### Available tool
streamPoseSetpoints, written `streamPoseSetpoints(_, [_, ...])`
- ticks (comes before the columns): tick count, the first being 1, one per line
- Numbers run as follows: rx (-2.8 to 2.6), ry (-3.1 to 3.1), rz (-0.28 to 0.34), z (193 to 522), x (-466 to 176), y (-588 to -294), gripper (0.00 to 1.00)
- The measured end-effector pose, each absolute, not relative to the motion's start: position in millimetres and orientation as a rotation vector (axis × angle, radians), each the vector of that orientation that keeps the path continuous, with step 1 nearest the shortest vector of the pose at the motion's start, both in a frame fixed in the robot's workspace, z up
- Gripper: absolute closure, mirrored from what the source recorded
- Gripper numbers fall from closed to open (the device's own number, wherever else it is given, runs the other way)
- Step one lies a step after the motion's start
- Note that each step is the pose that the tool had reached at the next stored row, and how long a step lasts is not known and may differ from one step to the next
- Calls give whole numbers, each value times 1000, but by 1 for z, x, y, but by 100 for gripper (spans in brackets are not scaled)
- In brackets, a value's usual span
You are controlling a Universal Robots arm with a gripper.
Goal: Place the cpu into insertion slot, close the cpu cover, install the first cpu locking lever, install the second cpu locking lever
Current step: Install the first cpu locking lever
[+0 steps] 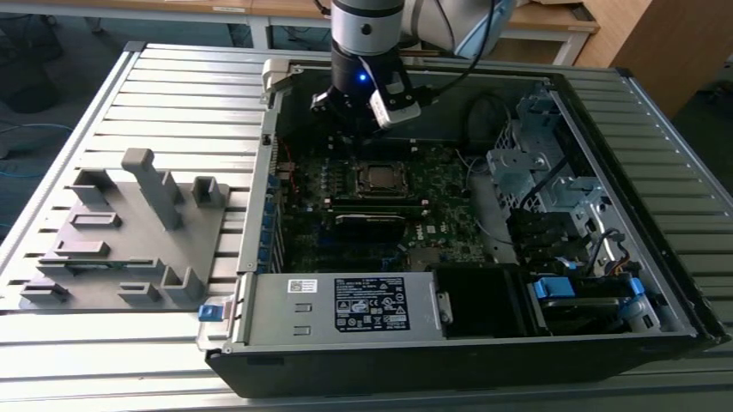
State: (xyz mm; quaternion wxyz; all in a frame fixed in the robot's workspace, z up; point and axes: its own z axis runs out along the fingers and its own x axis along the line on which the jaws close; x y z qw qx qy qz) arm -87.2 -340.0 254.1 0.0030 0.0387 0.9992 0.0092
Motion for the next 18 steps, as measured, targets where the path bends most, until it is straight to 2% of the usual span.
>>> streamPoseSetpoints(18, [121, 3133, 29, 254, -98, -340, 90])
